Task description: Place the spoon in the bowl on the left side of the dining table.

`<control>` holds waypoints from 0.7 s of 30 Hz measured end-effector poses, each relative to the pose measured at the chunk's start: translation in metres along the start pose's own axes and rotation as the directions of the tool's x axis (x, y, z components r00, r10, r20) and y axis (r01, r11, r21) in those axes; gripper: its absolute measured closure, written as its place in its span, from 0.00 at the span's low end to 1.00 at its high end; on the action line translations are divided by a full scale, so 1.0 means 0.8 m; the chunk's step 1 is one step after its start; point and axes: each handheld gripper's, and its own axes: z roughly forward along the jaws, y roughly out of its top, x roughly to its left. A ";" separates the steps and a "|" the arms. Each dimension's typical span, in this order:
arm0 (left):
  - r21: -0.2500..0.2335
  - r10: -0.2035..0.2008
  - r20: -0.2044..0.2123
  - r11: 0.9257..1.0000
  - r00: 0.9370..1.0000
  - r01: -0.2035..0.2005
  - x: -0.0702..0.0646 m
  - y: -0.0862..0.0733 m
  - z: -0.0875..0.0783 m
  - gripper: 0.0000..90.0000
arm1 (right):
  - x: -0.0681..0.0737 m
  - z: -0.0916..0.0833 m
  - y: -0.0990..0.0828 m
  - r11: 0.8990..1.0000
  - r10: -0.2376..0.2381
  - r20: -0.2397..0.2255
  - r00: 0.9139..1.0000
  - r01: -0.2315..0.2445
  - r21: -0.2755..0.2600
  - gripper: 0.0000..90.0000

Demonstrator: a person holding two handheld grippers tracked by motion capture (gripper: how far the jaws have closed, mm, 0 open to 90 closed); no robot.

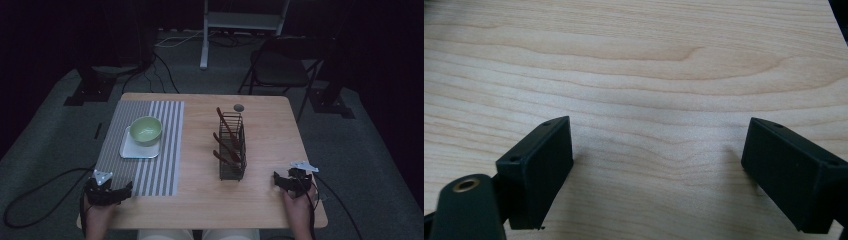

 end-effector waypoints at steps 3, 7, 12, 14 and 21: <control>0.037 0.011 -0.002 0.999 1.000 -0.011 -0.002 -0.004 0.009 0.01 | 0.000 0.000 0.000 1.000 0.000 -0.001 1.000 0.000 0.000 0.14; 0.042 0.016 0.002 0.999 1.000 -0.016 -0.002 -0.002 0.013 0.01 | 0.000 0.000 0.000 1.000 0.000 -0.001 1.000 0.000 0.000 0.14; 0.058 0.057 -0.012 0.997 0.998 -0.056 -0.006 -0.001 0.015 0.01 | 0.000 0.000 0.000 1.000 0.000 -0.001 1.000 0.000 0.000 0.14; 0.054 0.058 -0.012 0.997 0.998 -0.057 -0.006 -0.002 0.015 0.01 | 0.000 0.000 0.000 1.000 0.000 -0.001 1.000 0.000 0.000 0.14; 0.043 0.064 -0.009 0.997 0.998 -0.063 -0.005 -0.004 0.015 0.01 | 0.000 0.000 0.000 1.000 -0.001 -0.001 1.000 0.001 0.000 0.14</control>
